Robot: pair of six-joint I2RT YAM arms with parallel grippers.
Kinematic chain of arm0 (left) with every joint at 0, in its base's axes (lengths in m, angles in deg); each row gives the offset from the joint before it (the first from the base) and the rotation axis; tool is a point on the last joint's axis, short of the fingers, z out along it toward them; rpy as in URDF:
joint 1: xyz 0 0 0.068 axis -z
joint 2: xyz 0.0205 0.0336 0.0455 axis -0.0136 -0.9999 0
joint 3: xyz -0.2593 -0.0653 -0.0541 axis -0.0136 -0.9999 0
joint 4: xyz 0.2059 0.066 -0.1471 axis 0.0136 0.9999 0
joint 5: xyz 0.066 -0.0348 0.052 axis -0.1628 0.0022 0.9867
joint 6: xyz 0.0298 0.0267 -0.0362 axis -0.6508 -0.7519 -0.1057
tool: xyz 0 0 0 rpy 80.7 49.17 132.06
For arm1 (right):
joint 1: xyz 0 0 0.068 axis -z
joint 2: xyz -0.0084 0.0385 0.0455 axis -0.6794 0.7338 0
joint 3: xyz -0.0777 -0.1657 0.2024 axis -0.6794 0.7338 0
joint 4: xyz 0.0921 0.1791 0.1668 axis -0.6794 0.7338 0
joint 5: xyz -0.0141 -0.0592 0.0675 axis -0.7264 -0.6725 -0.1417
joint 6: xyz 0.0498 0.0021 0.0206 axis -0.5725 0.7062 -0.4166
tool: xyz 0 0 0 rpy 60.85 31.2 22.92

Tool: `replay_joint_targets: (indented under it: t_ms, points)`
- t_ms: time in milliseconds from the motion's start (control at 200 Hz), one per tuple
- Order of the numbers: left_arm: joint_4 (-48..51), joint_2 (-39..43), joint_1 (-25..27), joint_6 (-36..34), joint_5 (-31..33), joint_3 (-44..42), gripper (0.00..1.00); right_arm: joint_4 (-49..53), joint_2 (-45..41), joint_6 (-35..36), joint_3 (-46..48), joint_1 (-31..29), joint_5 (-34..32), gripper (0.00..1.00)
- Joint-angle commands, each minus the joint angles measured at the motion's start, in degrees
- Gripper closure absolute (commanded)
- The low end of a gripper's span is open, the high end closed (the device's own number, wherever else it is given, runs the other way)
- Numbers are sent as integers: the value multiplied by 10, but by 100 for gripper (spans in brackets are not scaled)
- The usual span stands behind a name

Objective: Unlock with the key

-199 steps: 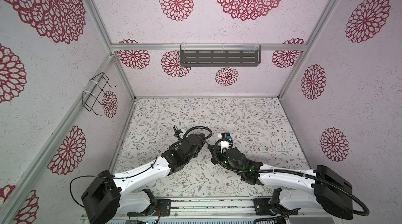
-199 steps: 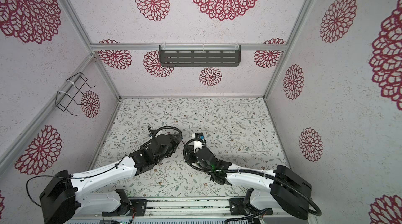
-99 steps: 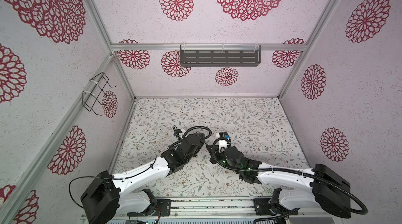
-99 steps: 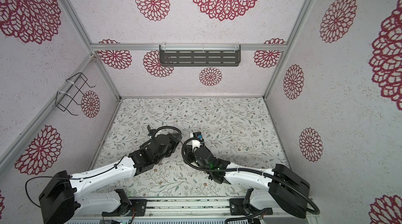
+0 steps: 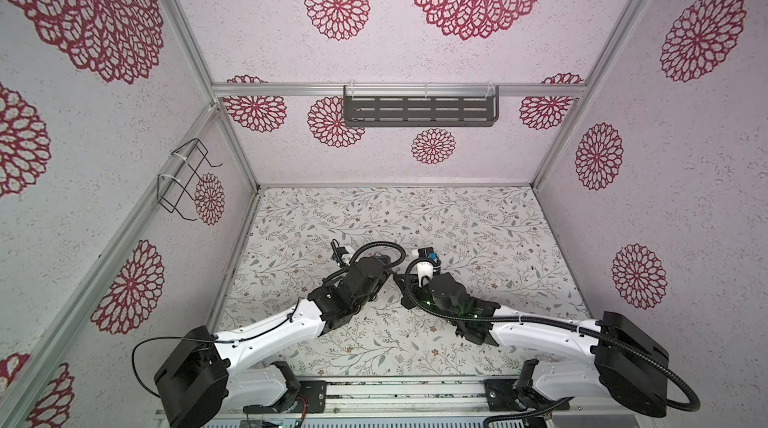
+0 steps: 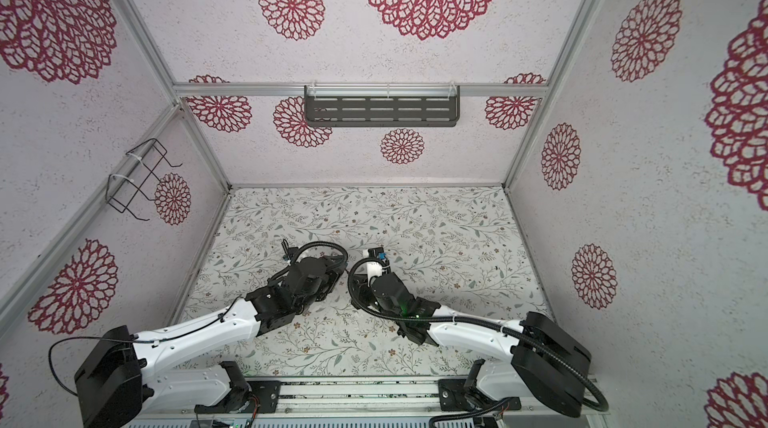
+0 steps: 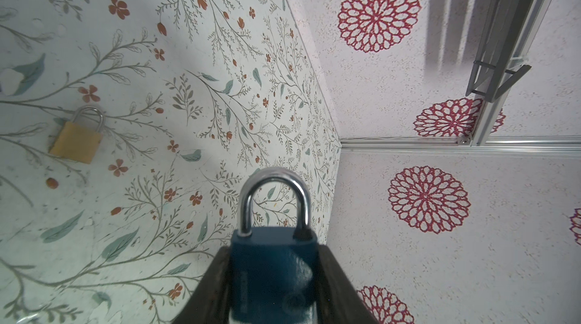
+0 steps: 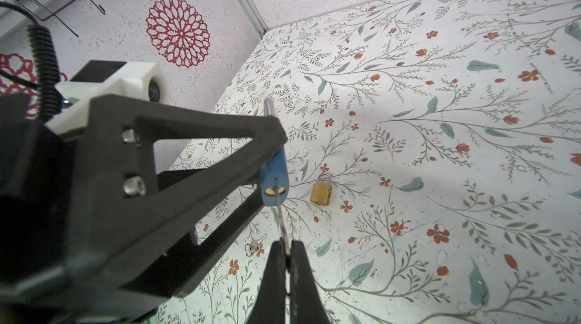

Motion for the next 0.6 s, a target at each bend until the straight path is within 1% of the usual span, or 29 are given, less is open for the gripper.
replay_joint_targets:
  t_ms: [0,140,315,485,595]
  points:
    - [-4,-1,8,-9,6,25,100,-20,10,-5,-30,3,28,100]
    - [-3,-1,11,-24,3,35,100,-11,18,-25,-43,4,51,100]
    - [31,2,33,-27,32,42,100,-42,14,-63,-58,28,132,100]
    - [-25,11,38,-16,-4,22,100,-18,26,-44,-79,28,125,100]
    - [-27,10,43,-18,-19,32,100,-37,32,-39,-86,28,145,100]
